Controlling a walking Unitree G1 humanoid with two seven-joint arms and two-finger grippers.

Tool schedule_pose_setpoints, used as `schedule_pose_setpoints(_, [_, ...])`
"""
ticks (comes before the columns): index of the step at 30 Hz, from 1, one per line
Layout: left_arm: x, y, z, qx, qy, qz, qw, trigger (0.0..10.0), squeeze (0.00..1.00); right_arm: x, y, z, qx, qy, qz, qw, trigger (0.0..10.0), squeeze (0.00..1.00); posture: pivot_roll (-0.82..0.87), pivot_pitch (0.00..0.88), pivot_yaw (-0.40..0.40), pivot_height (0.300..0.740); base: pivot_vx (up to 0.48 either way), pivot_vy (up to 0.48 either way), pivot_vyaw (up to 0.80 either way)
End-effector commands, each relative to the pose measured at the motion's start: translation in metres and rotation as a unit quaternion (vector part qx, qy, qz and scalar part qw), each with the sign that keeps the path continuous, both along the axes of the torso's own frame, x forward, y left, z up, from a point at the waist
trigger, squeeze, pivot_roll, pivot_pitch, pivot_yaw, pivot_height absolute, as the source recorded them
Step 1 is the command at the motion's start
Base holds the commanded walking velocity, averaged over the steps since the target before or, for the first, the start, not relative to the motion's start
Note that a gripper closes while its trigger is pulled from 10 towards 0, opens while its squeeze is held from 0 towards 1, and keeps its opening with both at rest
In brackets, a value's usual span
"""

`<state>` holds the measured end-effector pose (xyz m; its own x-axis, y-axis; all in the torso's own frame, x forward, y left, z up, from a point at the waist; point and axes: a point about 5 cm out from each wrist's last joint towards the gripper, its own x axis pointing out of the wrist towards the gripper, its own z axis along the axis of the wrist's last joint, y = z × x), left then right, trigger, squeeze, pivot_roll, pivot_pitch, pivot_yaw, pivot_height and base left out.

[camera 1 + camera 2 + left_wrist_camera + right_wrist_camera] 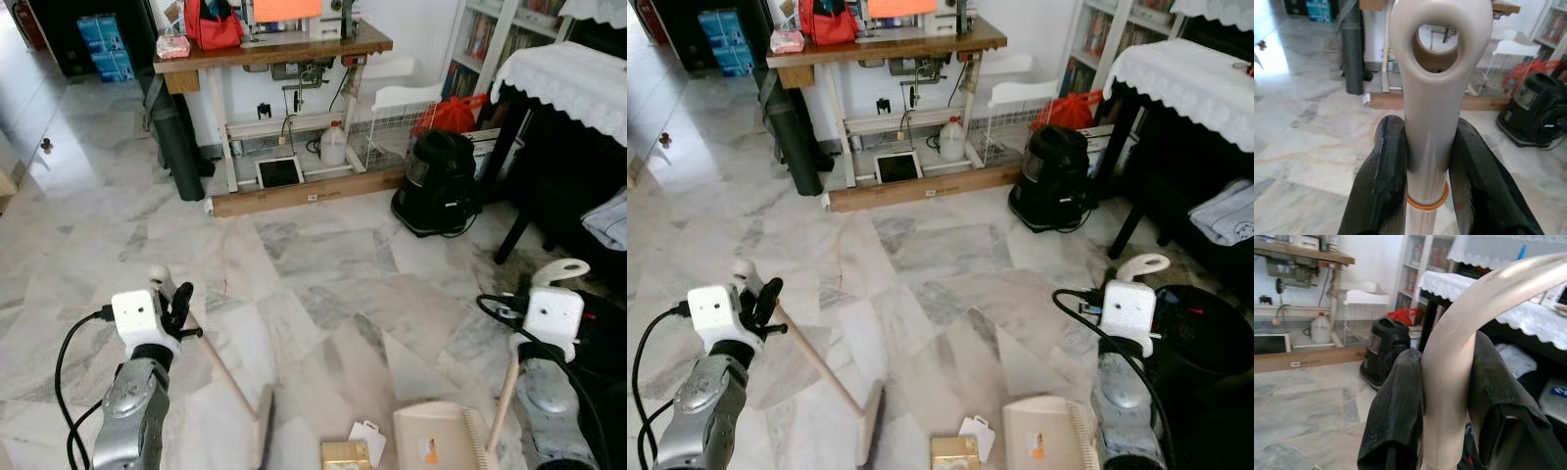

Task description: Sweep floor

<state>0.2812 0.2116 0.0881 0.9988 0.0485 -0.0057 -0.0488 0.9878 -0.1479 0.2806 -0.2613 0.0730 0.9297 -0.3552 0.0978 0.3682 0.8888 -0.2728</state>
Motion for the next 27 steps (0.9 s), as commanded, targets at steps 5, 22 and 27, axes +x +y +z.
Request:
schedule_pose_setpoints(5, [0.018,-0.003,0.027,-0.036,-0.032,-0.015,0.999,10.0,0.00,0.012,0.003,0.014,-0.023,-0.038,0.004,0.999,10.0,0.00,-0.02,0.000,0.066,0.740,0.000,0.000,0.00])
schedule_pose_setpoints(22, [0.033,-0.017,0.067,-0.087,-0.062,-0.048,0.993,10.0,0.00,0.008,0.016,-0.003,-0.041,-0.026,0.014,0.999,10.0,0.00,0.04,0.000,0.115,0.740,0.000,0.000,0.00])
schedule_pose_setpoints(27, [0.027,-0.016,0.070,-0.090,-0.055,-0.050,0.993,10.0,0.00,0.007,0.014,-0.001,-0.058,-0.032,0.016,0.998,10.0,0.00,0.05,0.000,0.126,0.740,0.000,0.000,0.00])
